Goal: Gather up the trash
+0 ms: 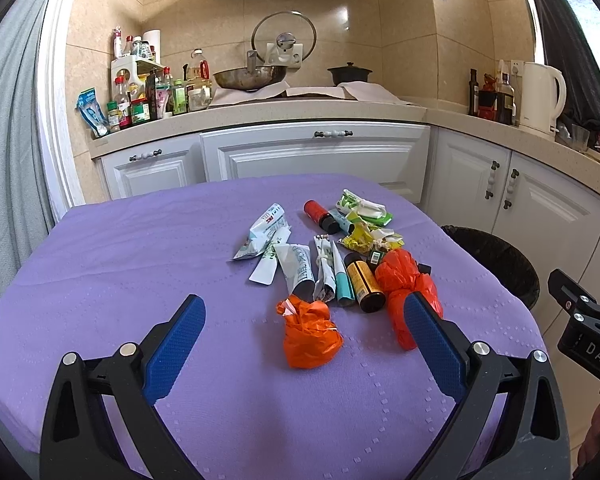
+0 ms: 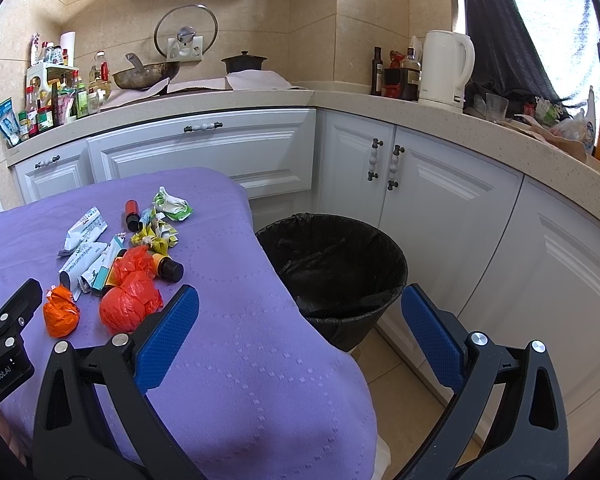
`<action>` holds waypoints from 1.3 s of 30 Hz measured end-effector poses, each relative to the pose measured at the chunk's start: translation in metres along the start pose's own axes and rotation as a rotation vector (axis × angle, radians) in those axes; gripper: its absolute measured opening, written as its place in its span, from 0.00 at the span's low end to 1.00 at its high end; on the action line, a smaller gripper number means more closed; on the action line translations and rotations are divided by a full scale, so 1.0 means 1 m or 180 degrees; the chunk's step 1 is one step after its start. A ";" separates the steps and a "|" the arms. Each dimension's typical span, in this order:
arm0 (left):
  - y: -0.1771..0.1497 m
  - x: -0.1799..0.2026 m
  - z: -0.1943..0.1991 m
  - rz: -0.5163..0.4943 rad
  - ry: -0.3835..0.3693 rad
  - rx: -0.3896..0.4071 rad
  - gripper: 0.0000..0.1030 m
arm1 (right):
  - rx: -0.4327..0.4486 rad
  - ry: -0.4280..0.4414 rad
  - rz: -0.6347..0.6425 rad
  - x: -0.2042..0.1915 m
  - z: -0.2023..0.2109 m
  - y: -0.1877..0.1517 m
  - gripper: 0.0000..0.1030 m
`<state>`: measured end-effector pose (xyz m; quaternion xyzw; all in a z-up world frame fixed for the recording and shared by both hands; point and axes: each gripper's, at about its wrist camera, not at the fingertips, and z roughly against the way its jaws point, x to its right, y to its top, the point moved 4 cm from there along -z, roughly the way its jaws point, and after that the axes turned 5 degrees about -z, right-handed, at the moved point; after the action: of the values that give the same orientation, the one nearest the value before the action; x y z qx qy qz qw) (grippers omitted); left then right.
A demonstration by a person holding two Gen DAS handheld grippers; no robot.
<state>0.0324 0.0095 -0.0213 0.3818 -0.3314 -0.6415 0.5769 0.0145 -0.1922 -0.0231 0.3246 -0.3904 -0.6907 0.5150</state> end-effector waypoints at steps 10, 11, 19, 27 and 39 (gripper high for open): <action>-0.006 -0.014 -0.012 0.0073 0.0050 -0.0126 0.94 | -0.0080 0.0063 0.0017 -0.010 -0.007 -0.004 0.96; -0.007 -0.018 -0.013 0.0078 0.0072 -0.0142 0.94 | -0.0093 0.0084 0.0024 -0.014 -0.008 -0.005 0.96; -0.007 -0.049 -0.014 0.0034 0.0297 -0.0161 0.93 | -0.0103 0.0275 0.0150 -0.047 -0.014 -0.001 0.96; -0.015 -0.087 -0.023 0.0154 0.0501 -0.0295 0.93 | -0.0244 0.0522 0.0321 -0.090 -0.028 -0.004 0.94; -0.024 -0.101 -0.035 0.0218 0.0525 -0.0457 0.92 | -0.0631 0.0684 0.0581 -0.130 -0.058 -0.028 0.53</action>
<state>0.0555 0.1130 -0.0487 0.3794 -0.2490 -0.6099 0.6497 0.0844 -0.0744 -0.0694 0.3074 -0.2908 -0.6375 0.6439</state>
